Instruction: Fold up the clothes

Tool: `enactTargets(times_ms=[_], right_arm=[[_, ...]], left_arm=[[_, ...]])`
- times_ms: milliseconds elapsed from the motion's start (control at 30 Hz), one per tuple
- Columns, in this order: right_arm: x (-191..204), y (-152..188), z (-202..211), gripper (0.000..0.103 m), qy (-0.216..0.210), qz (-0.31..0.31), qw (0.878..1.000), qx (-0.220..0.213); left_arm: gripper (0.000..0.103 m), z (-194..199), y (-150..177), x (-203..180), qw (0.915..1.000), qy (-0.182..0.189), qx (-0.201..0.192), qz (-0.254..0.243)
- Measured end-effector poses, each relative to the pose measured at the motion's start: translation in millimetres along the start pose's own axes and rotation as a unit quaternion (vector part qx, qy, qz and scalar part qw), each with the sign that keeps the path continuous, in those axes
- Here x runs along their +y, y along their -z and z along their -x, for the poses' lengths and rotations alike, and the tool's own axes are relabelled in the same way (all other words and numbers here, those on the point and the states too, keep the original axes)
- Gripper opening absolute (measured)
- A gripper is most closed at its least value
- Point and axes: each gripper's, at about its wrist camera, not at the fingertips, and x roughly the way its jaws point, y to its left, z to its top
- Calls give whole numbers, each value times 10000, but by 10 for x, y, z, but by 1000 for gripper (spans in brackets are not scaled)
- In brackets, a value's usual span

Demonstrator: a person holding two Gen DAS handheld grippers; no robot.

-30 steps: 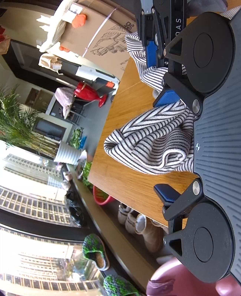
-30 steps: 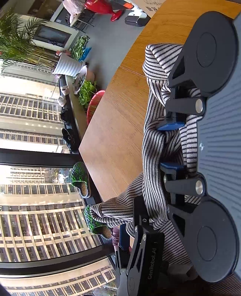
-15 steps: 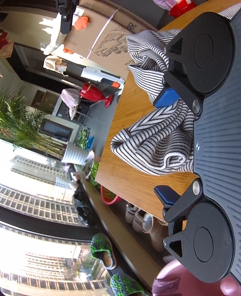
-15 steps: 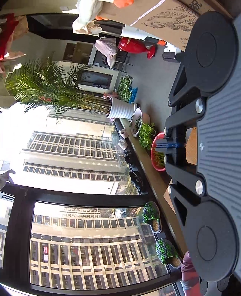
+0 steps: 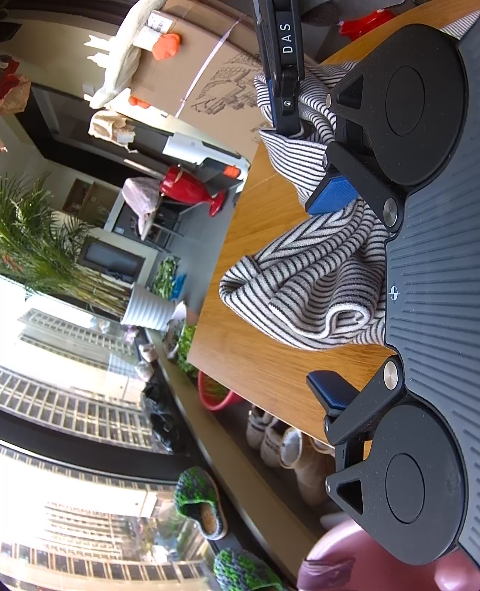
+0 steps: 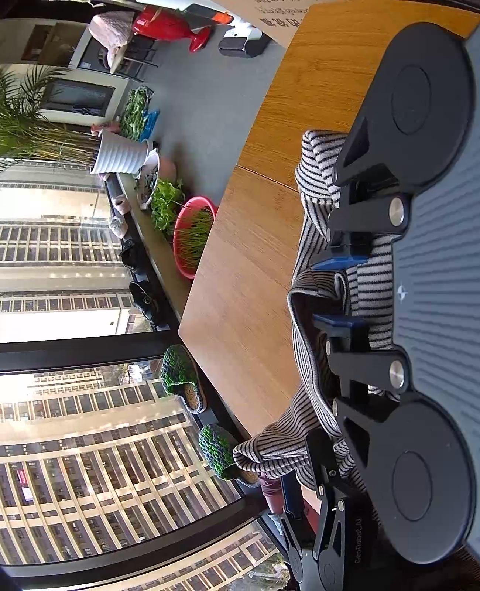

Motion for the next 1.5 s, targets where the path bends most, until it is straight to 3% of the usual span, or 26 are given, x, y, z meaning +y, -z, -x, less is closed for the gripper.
enactTargets(times_ms=[33, 67, 200, 333, 433, 533, 633, 767, 933, 1000, 1133, 1233, 1333, 1467, 1500], right_arm=[[19, -8, -53, 9, 65, 32, 10000, -18], [37, -19, -87, 4, 149, 60, 9999, -59], [-81, -232, 194, 3, 689, -57, 9946, -773], [-259, -286, 435, 4, 1757, 62, 9770, -1209], [-467, -173, 603, 6, 1377, -361, 9819, -1250], [-574, -2, 640, 8, 752, -712, 9895, -1006], [-575, 225, 506, 16, 215, -855, 9940, -647], [-711, 489, 153, 20, 425, -1031, 9936, -195], [-830, 534, 190, 22, 419, -1359, 9898, -30], [-778, 421, 291, 24, 289, -1209, 9921, -193], [-752, 79, 184, 43, -31, -1227, 9917, -374], [-737, -88, -193, 43, -125, -1305, 9912, -160], [-724, -128, -556, 43, 60, -1329, 9911, 79], [-725, -128, -708, 43, 118, -1249, 9918, 234], [-720, -128, -715, 36, 123, -1199, 9924, 251]], left_arm=[[94, 0, 0, 4, 10000, 0, -5, 8], [94, -1, 1, 7, 10000, -3, -12, 12], [98, 27, 16, 3, 9999, -51, -88, 23], [99, 27, -1, 26, 9999, -69, -86, 106], [99, 88, -39, 28, 9997, 56, -196, 127], [99, 207, -128, -46, 9991, 180, -372, 36], [99, 299, -229, -187, 9970, 633, -449, -80], [99, 165, -240, -440, 9916, 1227, -154, -377], [98, -349, -85, -447, 9939, 910, 513, -359], [98, -432, -44, -431, 9943, 858, 501, -381], [100, -452, -21, -507, 9941, 739, 516, -605], [101, -426, -10, -469, 9942, 799, 480, -534], [101, -402, -7, -418, 9943, 869, 447, -437], [101, -394, -5, -387, 9943, 897, 427, -380], [101, -393, -6, -382, 9943, 904, 424, -369]])
